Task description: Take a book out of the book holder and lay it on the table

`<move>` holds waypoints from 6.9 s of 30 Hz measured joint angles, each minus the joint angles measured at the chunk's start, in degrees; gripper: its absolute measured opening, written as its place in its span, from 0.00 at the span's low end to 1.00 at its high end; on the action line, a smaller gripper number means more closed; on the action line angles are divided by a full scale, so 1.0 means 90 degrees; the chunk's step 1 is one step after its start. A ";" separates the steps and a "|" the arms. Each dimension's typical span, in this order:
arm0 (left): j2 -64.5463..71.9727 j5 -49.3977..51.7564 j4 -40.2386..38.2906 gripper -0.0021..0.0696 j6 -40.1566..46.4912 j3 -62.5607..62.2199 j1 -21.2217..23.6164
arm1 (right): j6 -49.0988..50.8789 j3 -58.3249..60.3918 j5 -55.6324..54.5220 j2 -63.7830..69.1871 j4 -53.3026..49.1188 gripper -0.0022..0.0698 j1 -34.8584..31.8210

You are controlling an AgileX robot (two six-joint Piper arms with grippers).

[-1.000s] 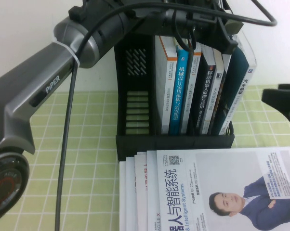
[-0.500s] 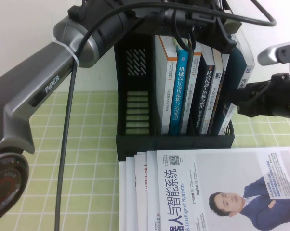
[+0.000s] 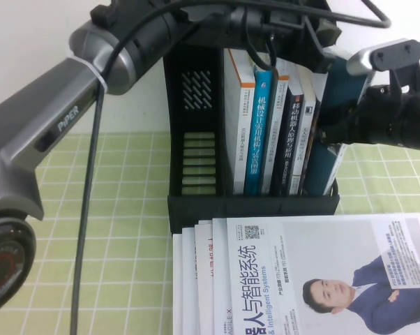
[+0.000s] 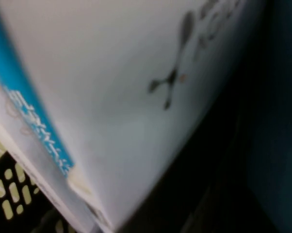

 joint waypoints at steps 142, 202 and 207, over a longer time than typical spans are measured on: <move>-1.1756 -0.1265 0.2948 0.03 -0.5538 1.0952 0.0184 | 0.9720 -0.1615 0.4944 -0.4438 -1.2032 0.03 0.6031; -1.2708 -0.2087 0.3945 0.03 -0.6759 1.3434 0.2737 | 1.2289 0.3544 0.0588 -0.5487 -1.3563 0.03 0.4851; -1.2708 -0.2110 0.4190 0.03 -0.6763 1.3434 0.2737 | 1.2289 0.3544 0.0588 -0.5487 -1.3563 0.03 0.4846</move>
